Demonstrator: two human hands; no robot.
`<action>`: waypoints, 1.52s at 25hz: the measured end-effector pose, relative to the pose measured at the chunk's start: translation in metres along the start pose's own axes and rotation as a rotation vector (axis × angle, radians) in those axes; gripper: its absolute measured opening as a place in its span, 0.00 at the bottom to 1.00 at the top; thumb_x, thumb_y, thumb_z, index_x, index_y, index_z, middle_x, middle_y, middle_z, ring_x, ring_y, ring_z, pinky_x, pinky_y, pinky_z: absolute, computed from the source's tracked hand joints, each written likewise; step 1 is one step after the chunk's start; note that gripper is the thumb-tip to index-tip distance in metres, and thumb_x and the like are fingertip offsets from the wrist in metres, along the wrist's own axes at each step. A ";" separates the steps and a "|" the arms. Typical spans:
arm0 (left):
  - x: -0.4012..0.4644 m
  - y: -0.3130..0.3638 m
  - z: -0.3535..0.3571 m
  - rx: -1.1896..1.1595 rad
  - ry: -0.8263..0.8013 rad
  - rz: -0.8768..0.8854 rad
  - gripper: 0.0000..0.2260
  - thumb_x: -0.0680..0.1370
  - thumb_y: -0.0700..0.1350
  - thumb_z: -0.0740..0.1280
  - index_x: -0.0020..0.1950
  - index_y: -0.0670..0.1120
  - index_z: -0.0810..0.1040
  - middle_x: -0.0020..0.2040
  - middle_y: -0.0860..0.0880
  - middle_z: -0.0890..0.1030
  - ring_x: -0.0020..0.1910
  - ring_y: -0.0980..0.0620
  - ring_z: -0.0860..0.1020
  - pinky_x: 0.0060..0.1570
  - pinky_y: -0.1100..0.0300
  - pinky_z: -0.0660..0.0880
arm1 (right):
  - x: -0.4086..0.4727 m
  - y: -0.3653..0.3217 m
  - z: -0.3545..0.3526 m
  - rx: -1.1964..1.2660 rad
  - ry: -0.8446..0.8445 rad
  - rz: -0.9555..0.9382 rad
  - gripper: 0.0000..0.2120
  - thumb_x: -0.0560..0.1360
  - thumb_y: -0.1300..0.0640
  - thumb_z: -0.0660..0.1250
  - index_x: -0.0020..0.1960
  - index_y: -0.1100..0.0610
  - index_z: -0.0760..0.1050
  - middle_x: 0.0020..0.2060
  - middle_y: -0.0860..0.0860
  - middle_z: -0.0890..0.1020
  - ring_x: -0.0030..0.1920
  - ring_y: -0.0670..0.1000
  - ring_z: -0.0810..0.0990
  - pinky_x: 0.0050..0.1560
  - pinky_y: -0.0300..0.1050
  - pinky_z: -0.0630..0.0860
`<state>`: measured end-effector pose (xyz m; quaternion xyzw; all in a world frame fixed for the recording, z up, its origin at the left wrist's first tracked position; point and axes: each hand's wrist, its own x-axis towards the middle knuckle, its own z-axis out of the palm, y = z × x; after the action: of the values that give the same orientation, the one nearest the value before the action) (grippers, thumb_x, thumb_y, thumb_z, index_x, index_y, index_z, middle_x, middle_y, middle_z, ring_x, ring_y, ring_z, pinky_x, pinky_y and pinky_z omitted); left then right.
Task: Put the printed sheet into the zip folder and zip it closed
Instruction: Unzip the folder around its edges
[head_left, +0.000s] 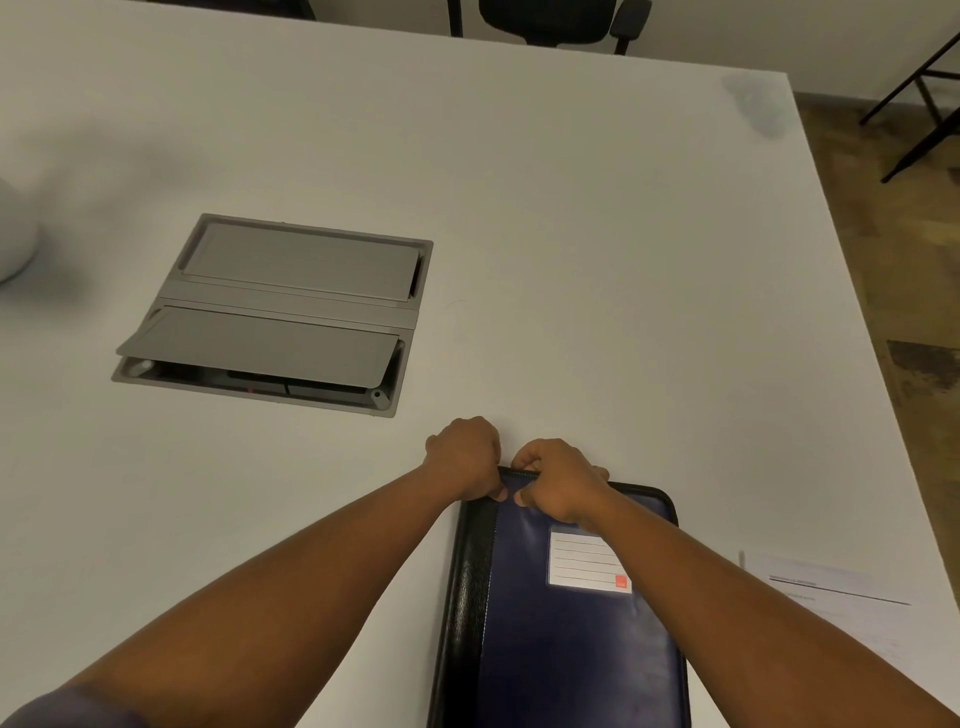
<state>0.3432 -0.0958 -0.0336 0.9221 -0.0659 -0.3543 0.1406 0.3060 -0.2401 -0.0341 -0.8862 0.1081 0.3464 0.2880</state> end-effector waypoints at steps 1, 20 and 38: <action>-0.001 -0.002 0.000 -0.057 0.000 -0.007 0.24 0.65 0.49 0.81 0.59 0.46 0.82 0.56 0.49 0.83 0.56 0.48 0.80 0.56 0.52 0.77 | 0.000 0.000 0.000 0.015 0.006 0.000 0.22 0.68 0.57 0.77 0.60 0.46 0.78 0.56 0.44 0.81 0.57 0.49 0.78 0.64 0.56 0.67; -0.015 0.000 0.014 0.296 0.193 0.171 0.10 0.77 0.48 0.69 0.56 0.47 0.75 0.53 0.46 0.81 0.54 0.45 0.77 0.50 0.55 0.65 | 0.005 -0.008 0.012 -0.132 0.042 -0.003 0.12 0.74 0.60 0.67 0.51 0.44 0.74 0.48 0.43 0.79 0.54 0.51 0.77 0.58 0.53 0.68; 0.005 0.020 -0.006 0.726 -0.153 0.198 0.15 0.77 0.57 0.69 0.60 0.51 0.79 0.48 0.50 0.76 0.57 0.47 0.76 0.57 0.53 0.64 | -0.003 -0.005 0.008 -0.351 0.085 0.055 0.19 0.72 0.40 0.68 0.58 0.47 0.73 0.56 0.49 0.78 0.60 0.56 0.72 0.59 0.59 0.70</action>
<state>0.3502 -0.1150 -0.0262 0.8721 -0.2862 -0.3603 -0.1669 0.3013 -0.2314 -0.0347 -0.9335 0.0824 0.3297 0.1146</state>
